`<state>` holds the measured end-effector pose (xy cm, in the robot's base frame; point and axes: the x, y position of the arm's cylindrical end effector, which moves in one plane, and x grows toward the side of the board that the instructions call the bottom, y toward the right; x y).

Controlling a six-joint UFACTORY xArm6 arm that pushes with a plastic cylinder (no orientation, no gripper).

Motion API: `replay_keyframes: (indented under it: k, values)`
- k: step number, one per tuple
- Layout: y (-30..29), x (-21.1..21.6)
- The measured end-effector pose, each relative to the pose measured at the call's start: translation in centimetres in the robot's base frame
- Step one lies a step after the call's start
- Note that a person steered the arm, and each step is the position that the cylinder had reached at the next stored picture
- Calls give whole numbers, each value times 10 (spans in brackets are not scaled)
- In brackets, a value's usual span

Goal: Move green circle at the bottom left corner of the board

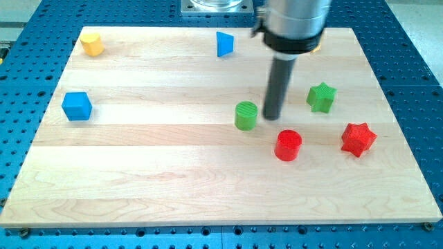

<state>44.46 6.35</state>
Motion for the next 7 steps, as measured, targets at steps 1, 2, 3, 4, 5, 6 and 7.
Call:
replay_keyframes:
  k: [1, 2, 3, 4, 5, 6, 7]
  values:
    - [-144, 48]
    - [-121, 40]
    - [-104, 48]
    - [-146, 81]
    - [-189, 90]
    - [-201, 79]
    - [-221, 62]
